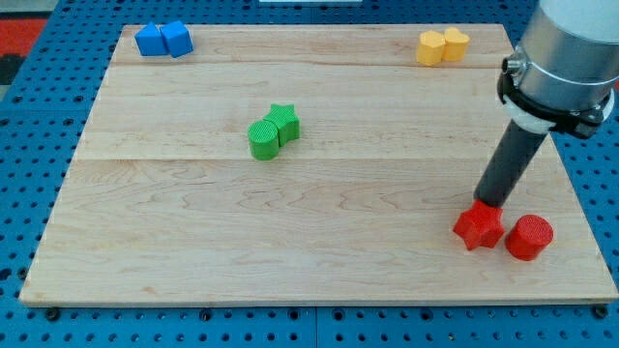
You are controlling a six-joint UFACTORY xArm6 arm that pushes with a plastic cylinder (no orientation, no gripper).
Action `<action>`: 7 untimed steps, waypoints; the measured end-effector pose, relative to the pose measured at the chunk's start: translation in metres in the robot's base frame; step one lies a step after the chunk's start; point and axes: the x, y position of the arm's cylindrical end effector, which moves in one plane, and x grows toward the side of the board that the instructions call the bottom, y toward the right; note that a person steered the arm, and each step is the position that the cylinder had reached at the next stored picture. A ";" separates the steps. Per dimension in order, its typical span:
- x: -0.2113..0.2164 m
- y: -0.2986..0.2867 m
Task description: Push the red star beside the red star
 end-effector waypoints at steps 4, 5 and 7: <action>-0.026 -0.097; -0.026 -0.186; -0.083 -0.324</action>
